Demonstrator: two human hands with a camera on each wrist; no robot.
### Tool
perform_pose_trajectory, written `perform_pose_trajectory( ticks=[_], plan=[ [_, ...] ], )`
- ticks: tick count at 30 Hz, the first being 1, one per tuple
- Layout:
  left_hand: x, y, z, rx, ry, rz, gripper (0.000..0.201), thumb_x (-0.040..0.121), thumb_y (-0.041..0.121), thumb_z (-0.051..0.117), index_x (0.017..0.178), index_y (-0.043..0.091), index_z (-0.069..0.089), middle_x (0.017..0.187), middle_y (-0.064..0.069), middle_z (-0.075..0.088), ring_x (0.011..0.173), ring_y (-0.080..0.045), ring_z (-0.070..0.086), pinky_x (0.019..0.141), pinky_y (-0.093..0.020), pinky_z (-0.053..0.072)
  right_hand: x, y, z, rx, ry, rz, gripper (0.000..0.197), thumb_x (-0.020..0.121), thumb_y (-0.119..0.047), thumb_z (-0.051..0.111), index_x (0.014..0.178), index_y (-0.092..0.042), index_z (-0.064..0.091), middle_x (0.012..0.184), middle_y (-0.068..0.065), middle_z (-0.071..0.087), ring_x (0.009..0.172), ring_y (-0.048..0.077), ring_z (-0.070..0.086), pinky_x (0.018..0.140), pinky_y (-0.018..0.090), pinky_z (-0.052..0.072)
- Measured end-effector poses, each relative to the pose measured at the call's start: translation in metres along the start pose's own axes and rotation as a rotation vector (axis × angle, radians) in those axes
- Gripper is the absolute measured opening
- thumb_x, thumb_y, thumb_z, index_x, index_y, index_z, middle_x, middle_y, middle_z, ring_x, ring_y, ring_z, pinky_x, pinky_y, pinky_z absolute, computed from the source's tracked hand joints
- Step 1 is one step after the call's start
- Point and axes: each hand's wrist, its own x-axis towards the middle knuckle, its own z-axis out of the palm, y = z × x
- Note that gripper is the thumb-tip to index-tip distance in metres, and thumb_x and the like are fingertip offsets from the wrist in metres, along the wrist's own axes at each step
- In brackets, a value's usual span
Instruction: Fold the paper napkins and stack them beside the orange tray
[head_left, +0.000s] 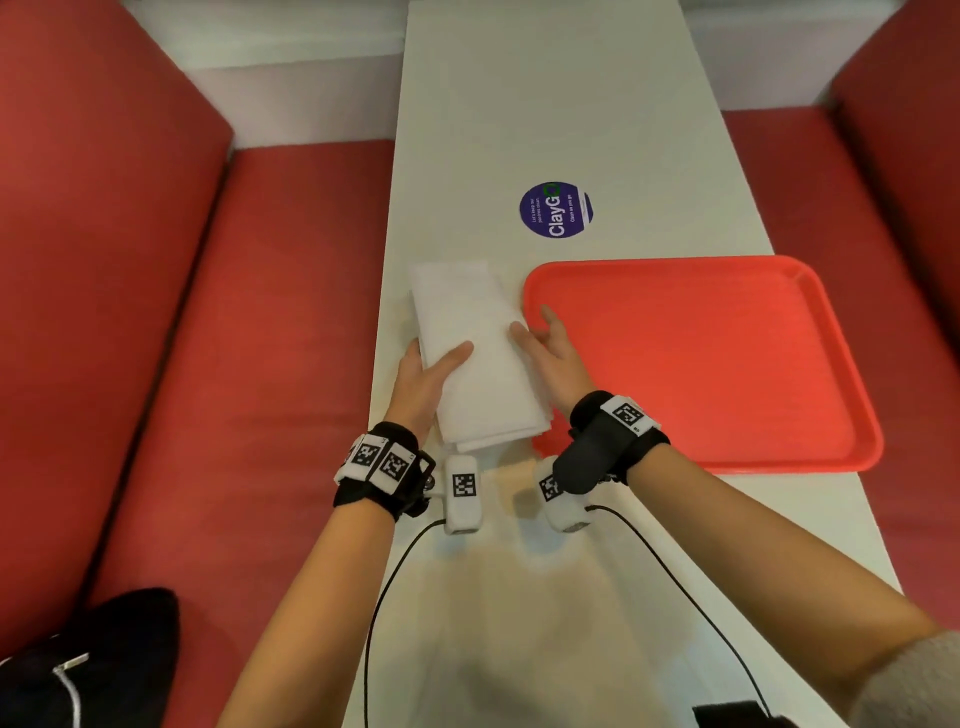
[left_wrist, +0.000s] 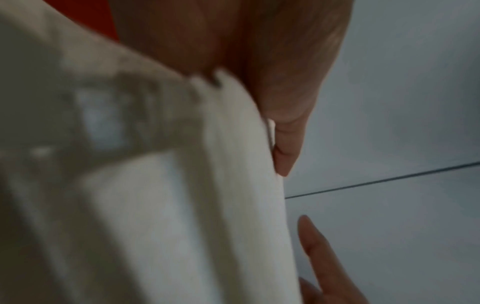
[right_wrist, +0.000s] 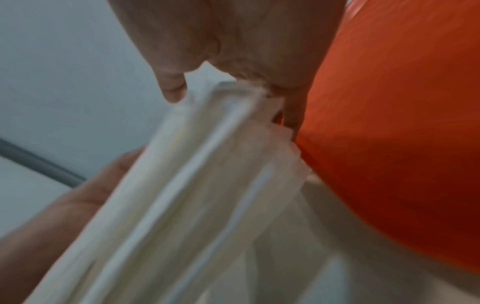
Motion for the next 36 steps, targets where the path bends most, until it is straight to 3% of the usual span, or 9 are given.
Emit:
perform_pose_trajectory(
  ticks=[3, 6, 11, 15, 21, 25, 30, 33, 36],
  plan=[
    [-0.008, 0.006, 0.019, 0.013, -0.056, 0.053, 0.052, 0.085, 0.023, 0.074, 0.131, 0.018, 0.052, 0.121, 0.001, 0.067, 0.107, -0.015, 0.067, 0.089, -0.034, 0.056, -0.009, -0.009, -0.01, 0.111, -0.043, -0.027, 0.061, 0.096, -0.041, 0.055, 0.148, -0.019, 0.033, 0.139, -0.002, 0.053, 0.121, 0.015, 0.056, 0.105, 0.036, 0.045],
    [-0.008, 0.004, 0.04, -0.001, -0.074, 0.077, 0.053, 0.085, 0.021, 0.074, 0.131, 0.019, 0.048, 0.121, 0.002, 0.065, 0.107, -0.015, 0.066, 0.089, -0.033, 0.056, -0.014, -0.012, -0.021, 0.069, -0.01, -0.089, 0.057, 0.097, -0.037, 0.053, 0.147, -0.02, 0.031, 0.131, -0.006, 0.053, 0.115, 0.012, 0.057, 0.097, 0.03, 0.048],
    [0.0, -0.005, 0.074, 0.035, -0.127, 0.061, 0.061, 0.083, 0.031, 0.075, 0.134, 0.016, 0.046, 0.125, 0.001, 0.064, 0.111, -0.016, 0.064, 0.09, -0.033, 0.054, -0.014, -0.007, -0.051, -0.035, 0.054, -0.137, 0.053, 0.1, -0.029, 0.05, 0.148, -0.021, 0.029, 0.14, -0.002, 0.048, 0.125, 0.018, 0.05, 0.108, 0.039, 0.042],
    [0.01, -0.01, 0.105, 0.115, -0.147, 0.116, 0.052, 0.093, 0.025, 0.065, 0.139, 0.014, 0.045, 0.129, 0.001, 0.061, 0.112, -0.012, 0.062, 0.085, -0.023, 0.053, -0.003, 0.004, -0.082, -0.075, 0.145, -0.164, 0.053, 0.101, -0.022, 0.048, 0.15, -0.021, 0.027, 0.148, 0.003, 0.043, 0.131, 0.021, 0.046, 0.111, 0.044, 0.038],
    [0.018, -0.038, 0.128, 0.395, -0.157, 0.103, 0.075, 0.099, 0.022, 0.049, 0.156, 0.019, 0.0, 0.159, -0.003, 0.026, 0.142, -0.02, 0.032, 0.118, -0.04, 0.029, 0.005, 0.027, -0.104, -0.26, 0.123, -0.068, 0.07, 0.098, -0.03, 0.05, 0.155, -0.015, 0.012, 0.156, 0.007, 0.032, 0.141, 0.024, 0.033, 0.117, 0.038, 0.026],
    [0.013, -0.053, 0.131, 0.437, -0.144, 0.079, 0.081, 0.089, 0.023, 0.053, 0.156, 0.019, 0.007, 0.159, -0.005, 0.025, 0.144, -0.021, 0.029, 0.118, -0.046, 0.029, 0.008, 0.037, -0.106, -0.305, 0.091, 0.033, 0.086, 0.097, -0.041, 0.052, 0.154, -0.016, -0.007, 0.161, 0.009, 0.02, 0.147, 0.026, 0.02, 0.12, 0.045, 0.019],
    [0.018, -0.052, 0.128, 0.271, -0.1, 0.054, 0.074, 0.092, 0.022, 0.051, 0.156, 0.025, 0.014, 0.158, 0.002, 0.029, 0.141, -0.017, 0.036, 0.116, -0.044, 0.032, 0.007, 0.038, -0.113, -0.125, 0.186, 0.027, 0.073, 0.1, -0.033, 0.049, 0.156, -0.016, 0.006, 0.162, 0.002, 0.016, 0.148, 0.018, 0.018, 0.114, 0.026, 0.017],
    [0.012, -0.047, 0.13, 0.21, -0.125, 0.017, 0.064, 0.097, 0.01, 0.048, 0.154, 0.024, 0.021, 0.153, 0.003, 0.038, 0.134, -0.016, 0.043, 0.113, -0.041, 0.037, 0.001, 0.039, -0.107, -0.093, 0.122, 0.045, 0.069, 0.1, -0.031, 0.049, 0.155, -0.016, 0.01, 0.161, 0.0, 0.02, 0.147, 0.017, 0.022, 0.115, 0.027, 0.019],
    [0.011, -0.047, 0.124, 0.208, -0.148, 0.014, 0.066, 0.098, 0.005, 0.047, 0.155, 0.021, 0.018, 0.158, 0.003, 0.029, 0.141, -0.016, 0.034, 0.115, -0.035, 0.032, -0.002, 0.038, -0.107, -0.074, 0.137, 0.025, 0.069, 0.1, -0.03, 0.05, 0.155, -0.015, 0.012, 0.161, 0.002, 0.02, 0.146, 0.018, 0.023, 0.115, 0.027, 0.02]
  ],
)
